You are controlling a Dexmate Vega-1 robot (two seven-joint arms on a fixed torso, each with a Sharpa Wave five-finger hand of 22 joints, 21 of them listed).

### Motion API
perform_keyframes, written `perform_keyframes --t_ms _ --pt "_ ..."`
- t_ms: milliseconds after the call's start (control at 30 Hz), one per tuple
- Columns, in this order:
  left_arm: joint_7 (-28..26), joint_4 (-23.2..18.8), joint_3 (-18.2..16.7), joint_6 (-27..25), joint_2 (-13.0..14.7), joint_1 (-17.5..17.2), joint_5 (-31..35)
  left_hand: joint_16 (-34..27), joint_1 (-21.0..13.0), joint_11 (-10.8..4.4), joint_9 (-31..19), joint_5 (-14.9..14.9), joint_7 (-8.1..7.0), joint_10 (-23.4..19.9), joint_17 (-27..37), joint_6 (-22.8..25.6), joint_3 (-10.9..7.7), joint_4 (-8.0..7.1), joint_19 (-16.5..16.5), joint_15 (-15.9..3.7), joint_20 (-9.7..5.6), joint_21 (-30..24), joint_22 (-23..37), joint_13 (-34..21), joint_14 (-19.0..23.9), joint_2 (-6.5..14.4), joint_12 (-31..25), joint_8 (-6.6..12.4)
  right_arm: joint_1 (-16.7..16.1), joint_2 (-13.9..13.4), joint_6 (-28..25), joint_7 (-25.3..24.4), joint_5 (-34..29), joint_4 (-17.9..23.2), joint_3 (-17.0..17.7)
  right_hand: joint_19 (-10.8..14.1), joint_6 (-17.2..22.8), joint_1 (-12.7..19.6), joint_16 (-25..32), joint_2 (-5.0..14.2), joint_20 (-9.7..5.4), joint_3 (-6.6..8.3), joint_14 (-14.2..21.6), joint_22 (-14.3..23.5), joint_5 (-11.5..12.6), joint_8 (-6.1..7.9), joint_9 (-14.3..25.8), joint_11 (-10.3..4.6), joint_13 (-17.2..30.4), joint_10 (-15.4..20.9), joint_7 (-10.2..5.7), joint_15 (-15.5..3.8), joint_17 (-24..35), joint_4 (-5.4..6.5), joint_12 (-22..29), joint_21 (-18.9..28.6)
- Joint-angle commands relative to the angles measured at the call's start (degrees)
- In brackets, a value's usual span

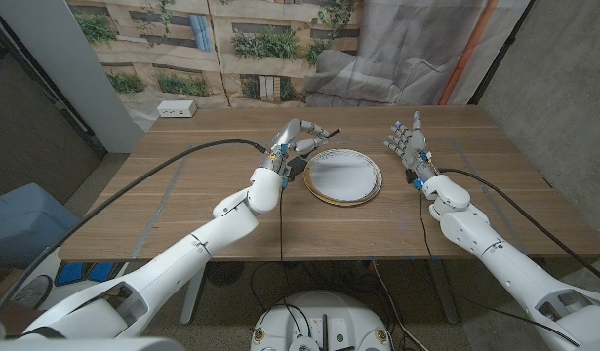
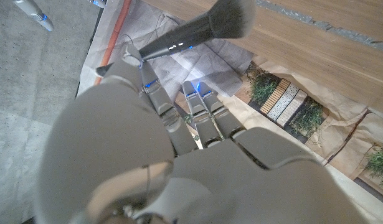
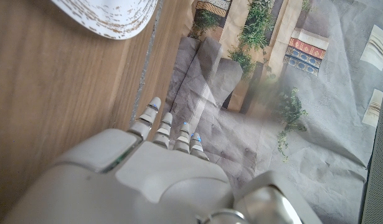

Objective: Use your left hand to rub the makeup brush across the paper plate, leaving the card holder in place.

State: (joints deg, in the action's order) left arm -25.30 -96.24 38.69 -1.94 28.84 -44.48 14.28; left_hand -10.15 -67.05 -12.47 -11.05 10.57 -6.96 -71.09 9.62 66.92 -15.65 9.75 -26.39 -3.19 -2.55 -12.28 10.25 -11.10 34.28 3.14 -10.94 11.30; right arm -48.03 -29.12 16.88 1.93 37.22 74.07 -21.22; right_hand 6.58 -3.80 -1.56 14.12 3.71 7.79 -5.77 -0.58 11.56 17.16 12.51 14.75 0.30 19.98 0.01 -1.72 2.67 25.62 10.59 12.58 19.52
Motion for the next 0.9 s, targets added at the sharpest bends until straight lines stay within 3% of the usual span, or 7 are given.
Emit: perform_keyframes --t_ms 33,900 --pt "2.6 -3.8 -0.7 -3.0 3.4 -1.2 2.8 -0.2 -0.6 -0.51 -0.3 0.4 0.42 -0.2 0.0 0.0 0.23 -0.04 0.1 -8.76 -0.46 0.1 0.2 -0.1 0.1 0.2 -0.3 0.39 0.0 0.0 0.0 0.0 0.0 0.0 0.0 0.0 -0.5 0.3 0.2 5.7 0.4 -0.05 -0.1 0.3 0.3 0.28 0.2 0.01 0.2 -0.5 0.09 0.45 0.2 0.26 0.4 0.3" --pt "5.0 -9.6 -4.5 -6.6 12.5 -5.7 7.5 -0.3 -0.8 -0.52 -0.3 0.4 0.32 -0.1 0.0 0.0 0.43 -0.08 -0.1 -8.74 -0.6 0.0 0.2 -0.1 0.3 0.2 -0.3 0.39 0.0 0.0 0.1 0.1 0.0 -0.1 0.0 0.0 -0.4 0.3 0.2 5.71 0.4 -0.04 0.0 0.3 0.3 0.31 0.2 0.07 0.1 -0.5 0.09 0.45 0.2 0.26 0.4 0.3"
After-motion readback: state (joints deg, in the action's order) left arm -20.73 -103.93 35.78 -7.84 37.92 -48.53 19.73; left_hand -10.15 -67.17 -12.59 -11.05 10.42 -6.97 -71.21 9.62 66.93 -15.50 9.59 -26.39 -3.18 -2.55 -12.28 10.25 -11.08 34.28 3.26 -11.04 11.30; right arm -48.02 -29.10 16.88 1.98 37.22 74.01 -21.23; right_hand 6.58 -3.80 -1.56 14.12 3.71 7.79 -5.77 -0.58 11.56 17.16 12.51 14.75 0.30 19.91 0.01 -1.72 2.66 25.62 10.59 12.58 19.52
